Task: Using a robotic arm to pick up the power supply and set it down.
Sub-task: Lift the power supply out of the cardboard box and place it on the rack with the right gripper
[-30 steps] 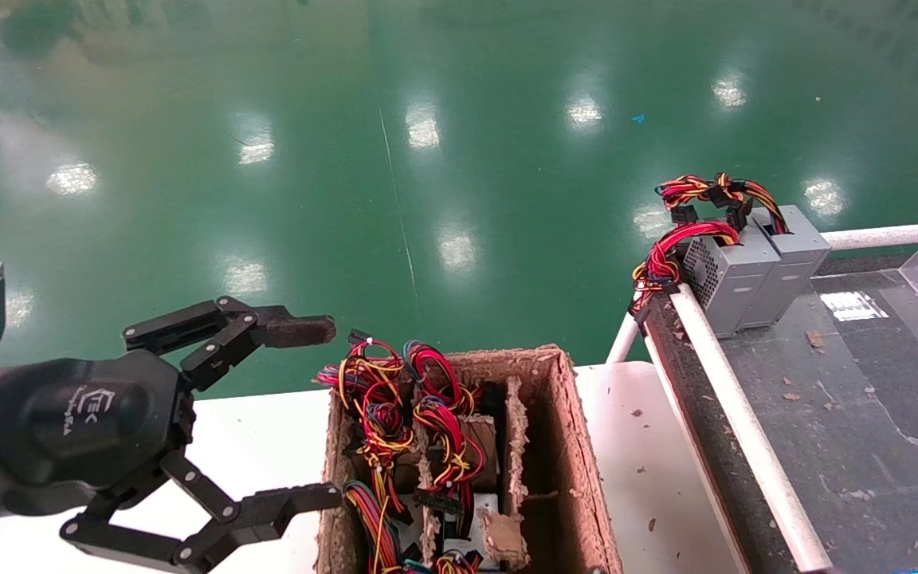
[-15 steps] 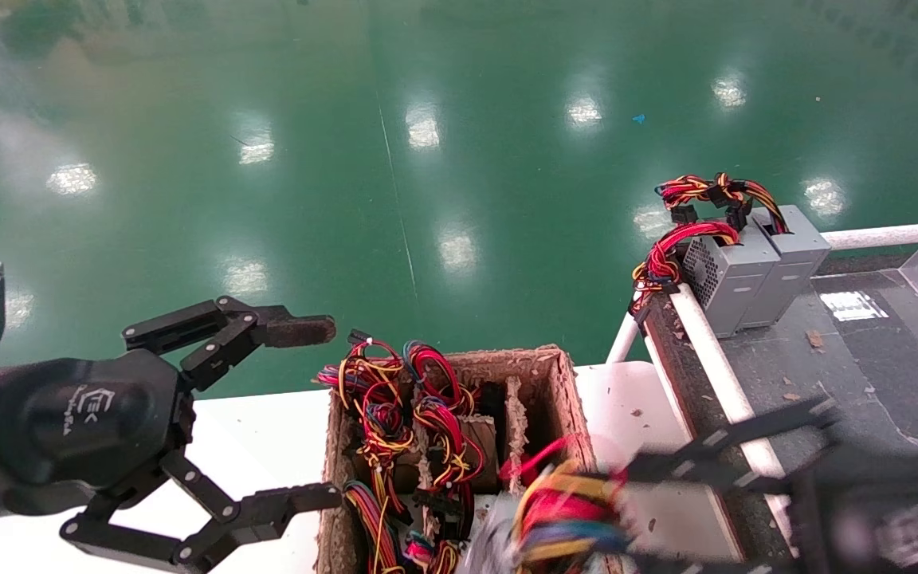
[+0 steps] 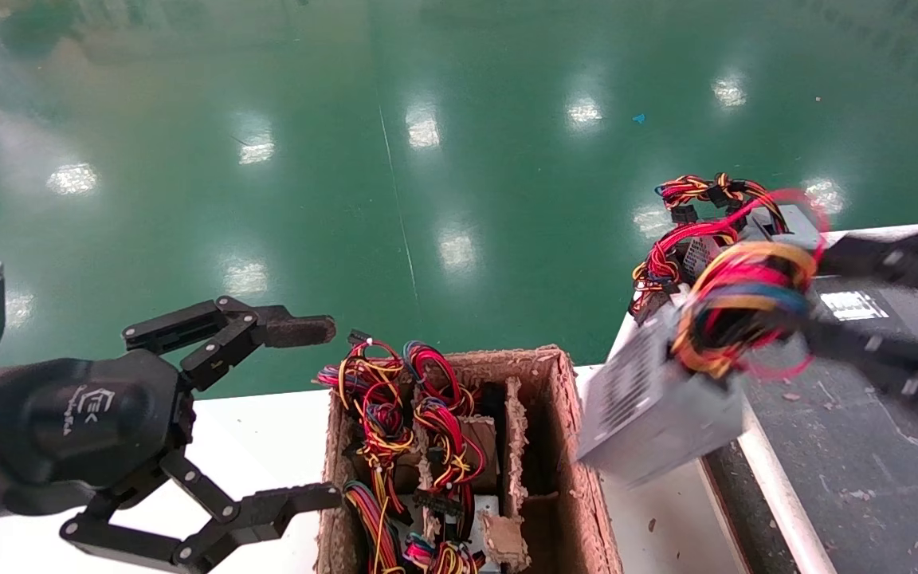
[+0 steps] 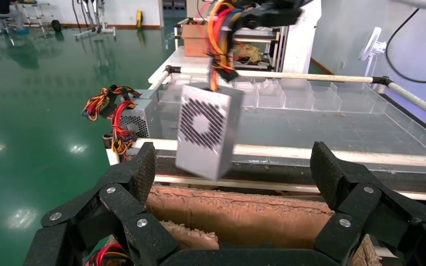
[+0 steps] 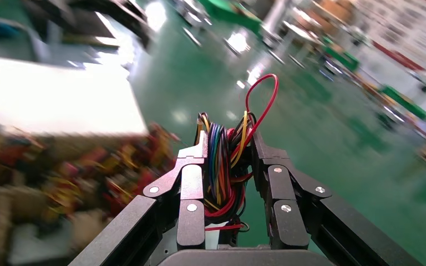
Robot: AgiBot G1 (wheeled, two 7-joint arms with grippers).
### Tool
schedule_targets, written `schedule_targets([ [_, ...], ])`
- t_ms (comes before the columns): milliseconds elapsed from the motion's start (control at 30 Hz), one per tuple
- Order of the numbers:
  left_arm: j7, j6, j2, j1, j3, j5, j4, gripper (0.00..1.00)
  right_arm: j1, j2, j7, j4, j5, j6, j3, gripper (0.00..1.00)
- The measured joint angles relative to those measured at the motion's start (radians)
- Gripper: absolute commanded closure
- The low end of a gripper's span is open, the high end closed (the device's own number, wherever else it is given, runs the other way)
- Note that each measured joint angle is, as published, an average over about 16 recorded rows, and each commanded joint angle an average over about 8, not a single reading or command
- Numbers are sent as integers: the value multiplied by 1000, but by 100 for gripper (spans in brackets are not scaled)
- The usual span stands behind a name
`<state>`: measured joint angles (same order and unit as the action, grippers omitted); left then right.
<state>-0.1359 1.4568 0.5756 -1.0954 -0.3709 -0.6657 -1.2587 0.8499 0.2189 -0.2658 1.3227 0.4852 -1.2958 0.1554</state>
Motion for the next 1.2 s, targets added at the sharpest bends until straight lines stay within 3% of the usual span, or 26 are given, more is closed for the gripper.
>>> schedule_targets([
  [333, 0, 0, 0, 0, 0, 0, 0, 0, -165, -78, -95, -156, -58, 110, -80, 100],
  [700, 0, 0, 0, 0, 0, 0, 0, 0, -254, -71, -178, -329, -61, 196, -106, 100],
  [933, 0, 0, 0, 0, 0, 0, 0, 0, -209, -28, -172, -342, 5, 289, -65, 100],
  [1200, 0, 0, 0, 0, 0, 0, 0, 0, -34, 41, -101, -334, 150, 370, 32, 100],
])
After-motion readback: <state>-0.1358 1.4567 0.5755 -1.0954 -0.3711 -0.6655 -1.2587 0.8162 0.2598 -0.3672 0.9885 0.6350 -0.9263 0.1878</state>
